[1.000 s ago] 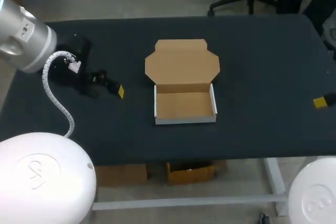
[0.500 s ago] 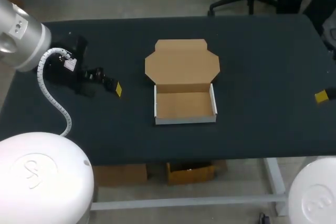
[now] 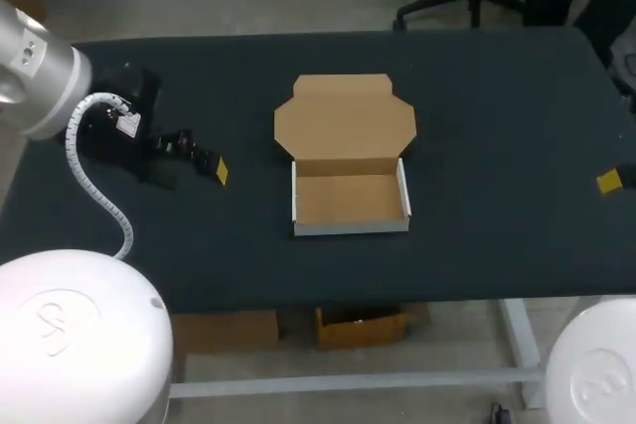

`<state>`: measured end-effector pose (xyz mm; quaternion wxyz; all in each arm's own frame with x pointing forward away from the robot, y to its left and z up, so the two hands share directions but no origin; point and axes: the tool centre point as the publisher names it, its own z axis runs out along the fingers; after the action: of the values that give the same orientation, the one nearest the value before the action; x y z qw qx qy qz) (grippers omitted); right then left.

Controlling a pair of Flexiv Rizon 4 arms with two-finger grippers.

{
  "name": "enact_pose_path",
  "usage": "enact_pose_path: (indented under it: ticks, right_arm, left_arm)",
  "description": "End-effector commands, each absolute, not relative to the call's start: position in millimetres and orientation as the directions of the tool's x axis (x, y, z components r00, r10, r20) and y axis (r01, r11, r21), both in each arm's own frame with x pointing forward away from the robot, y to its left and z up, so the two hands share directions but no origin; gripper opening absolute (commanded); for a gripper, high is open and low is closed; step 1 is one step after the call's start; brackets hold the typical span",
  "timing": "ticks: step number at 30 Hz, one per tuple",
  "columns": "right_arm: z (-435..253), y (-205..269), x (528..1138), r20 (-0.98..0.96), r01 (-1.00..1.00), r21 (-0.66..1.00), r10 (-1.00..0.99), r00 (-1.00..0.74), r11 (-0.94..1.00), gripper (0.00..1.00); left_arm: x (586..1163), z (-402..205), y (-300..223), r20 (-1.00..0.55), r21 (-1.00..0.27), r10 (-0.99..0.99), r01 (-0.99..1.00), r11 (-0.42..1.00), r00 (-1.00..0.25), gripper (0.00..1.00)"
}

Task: Assemble the packaging by folding the flat box into shape, placing the metal phone stand inside, and closing the box properly

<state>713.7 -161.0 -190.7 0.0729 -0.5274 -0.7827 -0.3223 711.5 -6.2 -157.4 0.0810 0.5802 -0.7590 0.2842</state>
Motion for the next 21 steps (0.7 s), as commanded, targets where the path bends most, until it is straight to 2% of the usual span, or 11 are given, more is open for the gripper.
enact_pose_path:
  ticks: [1,21]
  right_arm:
    - [-187.8,-162.1,710.4,0.459,0.874,0.427,0.778,-0.430,0.232,1.00]
    - [-187.4,-162.5,707.4,0.471,0.888,0.412,0.786,-0.399,0.203,1.00]
  left_arm:
    - [707.4,-157.0,-5.2,0.453,-0.340,-0.836,-0.927,0.160,-0.311,1.00]
    - [705.1,-155.4,-4.9,0.458,-0.334,-0.838,-0.931,0.148,-0.297,1.00]
